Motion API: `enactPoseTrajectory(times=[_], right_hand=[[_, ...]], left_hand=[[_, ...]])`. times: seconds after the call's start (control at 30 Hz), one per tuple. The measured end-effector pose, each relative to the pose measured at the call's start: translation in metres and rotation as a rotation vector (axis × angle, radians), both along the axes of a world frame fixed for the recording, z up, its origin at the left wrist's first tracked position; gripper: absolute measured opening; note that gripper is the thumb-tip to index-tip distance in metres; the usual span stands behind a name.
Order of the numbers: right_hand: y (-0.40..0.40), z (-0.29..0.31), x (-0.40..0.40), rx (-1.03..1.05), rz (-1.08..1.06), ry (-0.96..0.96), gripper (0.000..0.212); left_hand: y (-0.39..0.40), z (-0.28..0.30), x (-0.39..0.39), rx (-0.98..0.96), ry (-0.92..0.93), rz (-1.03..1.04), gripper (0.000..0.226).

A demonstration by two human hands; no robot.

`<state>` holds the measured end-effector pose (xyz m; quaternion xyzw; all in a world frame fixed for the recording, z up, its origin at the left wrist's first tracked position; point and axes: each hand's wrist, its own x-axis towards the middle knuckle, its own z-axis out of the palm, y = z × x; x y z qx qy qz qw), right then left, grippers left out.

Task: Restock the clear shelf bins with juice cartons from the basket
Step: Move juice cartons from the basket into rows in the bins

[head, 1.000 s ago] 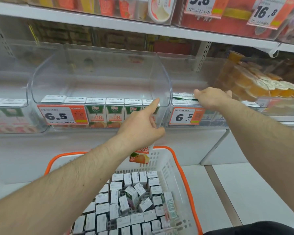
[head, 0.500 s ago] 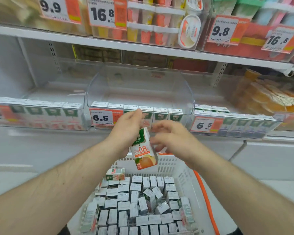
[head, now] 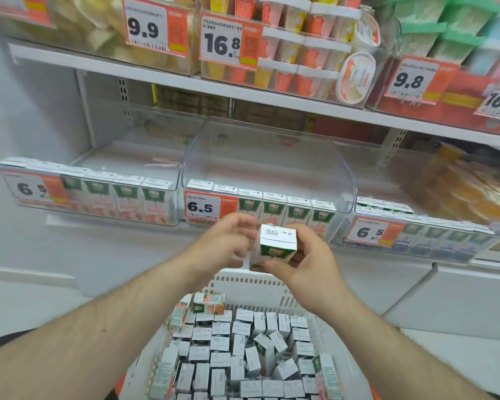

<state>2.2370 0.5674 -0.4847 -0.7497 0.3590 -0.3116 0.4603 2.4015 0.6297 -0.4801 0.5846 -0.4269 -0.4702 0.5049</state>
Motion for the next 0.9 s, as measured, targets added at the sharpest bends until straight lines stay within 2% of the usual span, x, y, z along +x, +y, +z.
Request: enactPoseTrajectory(times=[0.1, 0.2, 0.3, 0.37, 0.47, 0.53, 0.6, 0.7, 0.83, 0.9], right_hand=[[0.001, -0.002, 0.002, 0.002, 0.026, -0.03, 0.047], [-0.001, 0.002, 0.005, -0.031, 0.067, -0.014, 0.042], [-0.006, 0.025, 0.019, -0.164, 0.104, 0.065, 0.038], [-0.01, 0.046, 0.036, -0.256, 0.092, 0.077, 0.035], [-0.023, 0.08, 0.069, -0.31, 0.036, 0.07, 0.034], [-0.042, 0.094, 0.096, -0.323, 0.031, 0.166, 0.039], [-0.066, 0.097, 0.127, -0.286, 0.032, 0.279, 0.037], [-0.098, 0.082, 0.173, -0.208, 0.04, 0.428, 0.033], [-0.125, 0.057, 0.215, -0.01, 0.088, 0.496, 0.033], [-0.129, 0.052, 0.224, 0.051, 0.142, 0.536, 0.024]], left_hand=[[0.001, -0.014, 0.001, -0.043, -0.227, -0.109, 0.055], [-0.001, -0.021, 0.009, -0.113, -0.268, -0.075, 0.048], [-0.001, -0.011, 0.024, -0.187, -0.315, -0.004, 0.041], [-0.001, 0.0, 0.035, -0.26, -0.378, 0.114, 0.039], [-0.003, 0.01, 0.061, -0.274, -0.694, 0.459, 0.046], [-0.003, 0.01, 0.08, -0.225, -0.857, 0.622, 0.055], [-0.005, 0.009, 0.091, -0.139, -0.886, 0.678, 0.063], [-0.012, 0.003, 0.095, -0.04, -0.916, 0.623, 0.071], [-0.015, -0.004, 0.096, -0.103, -0.868, 0.561, 0.052], [-0.015, -0.004, 0.096, -0.128, -0.866, 0.56, 0.05]])
